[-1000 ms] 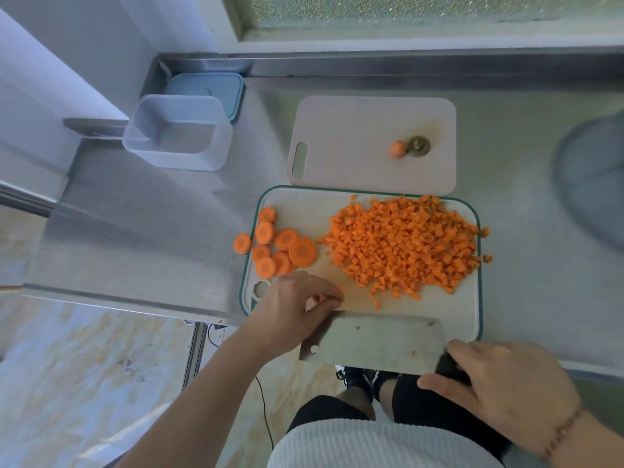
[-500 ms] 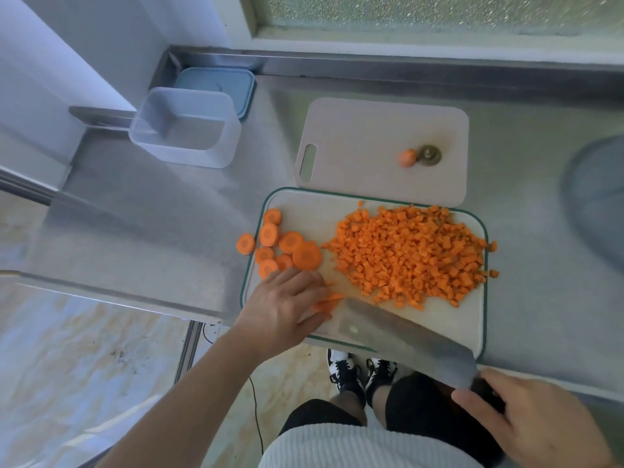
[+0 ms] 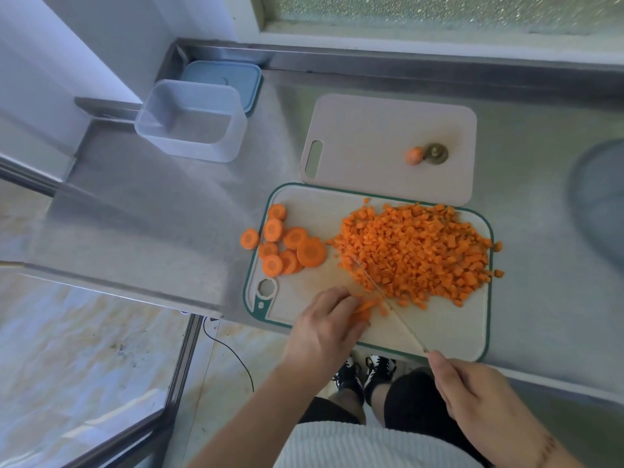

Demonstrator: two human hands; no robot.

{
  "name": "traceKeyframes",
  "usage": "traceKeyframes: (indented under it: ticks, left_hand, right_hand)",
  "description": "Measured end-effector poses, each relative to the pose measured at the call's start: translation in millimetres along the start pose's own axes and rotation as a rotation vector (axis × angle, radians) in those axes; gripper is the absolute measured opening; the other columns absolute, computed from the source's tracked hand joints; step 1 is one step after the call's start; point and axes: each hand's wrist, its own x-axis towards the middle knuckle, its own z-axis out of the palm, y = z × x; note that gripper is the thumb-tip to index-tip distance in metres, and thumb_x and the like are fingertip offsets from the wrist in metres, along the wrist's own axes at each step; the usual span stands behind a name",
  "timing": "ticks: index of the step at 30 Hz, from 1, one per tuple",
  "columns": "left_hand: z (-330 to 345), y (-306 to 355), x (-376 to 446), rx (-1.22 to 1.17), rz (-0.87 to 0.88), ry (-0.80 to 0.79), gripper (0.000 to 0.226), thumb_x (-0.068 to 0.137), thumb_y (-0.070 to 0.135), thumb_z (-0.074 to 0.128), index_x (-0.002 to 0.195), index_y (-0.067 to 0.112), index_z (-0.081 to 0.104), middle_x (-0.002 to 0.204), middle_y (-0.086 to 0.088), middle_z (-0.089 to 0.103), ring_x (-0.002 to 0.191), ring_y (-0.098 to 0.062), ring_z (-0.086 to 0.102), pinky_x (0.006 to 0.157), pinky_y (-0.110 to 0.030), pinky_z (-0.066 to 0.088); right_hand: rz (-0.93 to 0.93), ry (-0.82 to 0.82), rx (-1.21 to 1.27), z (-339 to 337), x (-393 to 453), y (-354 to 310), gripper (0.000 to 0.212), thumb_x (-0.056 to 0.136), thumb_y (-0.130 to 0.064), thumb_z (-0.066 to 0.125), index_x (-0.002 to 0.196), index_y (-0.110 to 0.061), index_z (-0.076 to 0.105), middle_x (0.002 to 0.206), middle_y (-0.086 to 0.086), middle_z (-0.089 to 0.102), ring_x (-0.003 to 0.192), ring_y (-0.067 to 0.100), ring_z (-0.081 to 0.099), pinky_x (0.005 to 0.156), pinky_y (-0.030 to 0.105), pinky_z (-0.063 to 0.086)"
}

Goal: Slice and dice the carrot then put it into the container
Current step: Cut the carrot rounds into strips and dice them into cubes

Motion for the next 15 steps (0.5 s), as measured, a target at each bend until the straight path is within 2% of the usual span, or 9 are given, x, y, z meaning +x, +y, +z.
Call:
traceKeyframes:
  ticks: [2, 4, 7, 9, 12, 15]
  left_hand:
    - [0, -1, 0, -0.013, -0.009, 0.014, 0.029, 0.090, 0.029, 0.069, 0.109, 0.007, 0.070, 0.109, -0.006, 0.063, 0.096, -0.020, 0.062, 0.085, -0.029, 0.055]
    - [-1, -2, 1, -0.015, 0.006, 0.013, 0.029, 0.090, 0.029, 0.068, 0.109, 0.007, 0.070, 0.109, -0.006, 0.063, 0.096, -0.018, 0.061, 0.087, -0.025, 0.051]
    - [-2, -3, 2, -0.030, 0.006, -0.012, 0.030, 0.089, 0.029, 0.068, 0.110, 0.007, 0.071, 0.113, -0.005, 0.065, 0.099, -0.020, 0.062, 0.088, -0.027, 0.052]
    - [-2, -4, 1, -0.042, 0.008, -0.022, 0.030, 0.089, 0.028, 0.068, 0.111, 0.008, 0.071, 0.114, -0.004, 0.064, 0.099, -0.020, 0.062, 0.087, -0.029, 0.053]
    - [-7, -3, 0, -0.012, 0.041, -0.009, 0.030, 0.090, 0.029, 0.071, 0.112, 0.008, 0.069, 0.114, -0.006, 0.062, 0.097, -0.021, 0.062, 0.085, -0.030, 0.054]
    - [-7, -5, 2, 0.084, 0.184, 0.055, 0.023, 0.093, 0.024, 0.073, 0.110, 0.009, 0.070, 0.115, -0.010, 0.066, 0.099, -0.031, 0.063, 0.088, -0.039, 0.053]
  right_hand:
    - [-0.004, 0.002, -0.027, -1, 1, 3, 0.069, 0.082, -0.076, 0.020, 0.056, -0.016, 0.040, 0.047, 0.001, 0.042, 0.045, 0.007, 0.041, 0.055, 0.032, 0.037]
    - [-0.017, -0.009, -0.047, 0, 1, 2, 0.076, 0.074, -0.087, 0.016, 0.056, -0.017, 0.040, 0.049, 0.001, 0.043, 0.046, 0.007, 0.042, 0.052, 0.026, 0.034]
    - [-0.043, -0.013, -0.062, 2, 1, 2, 0.088, 0.067, -0.093, 0.012, 0.062, -0.013, 0.047, 0.059, 0.003, 0.053, 0.053, 0.009, 0.050, 0.056, 0.023, 0.039]
    - [-0.061, 0.004, -0.086, 3, 1, 2, 0.087, 0.073, -0.089, 0.013, 0.066, -0.012, 0.052, 0.065, 0.003, 0.057, 0.057, 0.010, 0.053, 0.061, 0.023, 0.042]
    - [-0.038, 0.002, -0.071, 1, -2, -3, 0.073, 0.081, -0.073, 0.021, 0.064, -0.008, 0.048, 0.054, 0.002, 0.049, 0.052, 0.008, 0.049, 0.058, 0.024, 0.040]
    - [-0.011, -0.027, -0.061, 0, -6, -12, 0.060, 0.081, -0.065, 0.030, 0.059, -0.011, 0.046, 0.052, -0.003, 0.050, 0.055, 0.006, 0.052, 0.059, 0.020, 0.040]
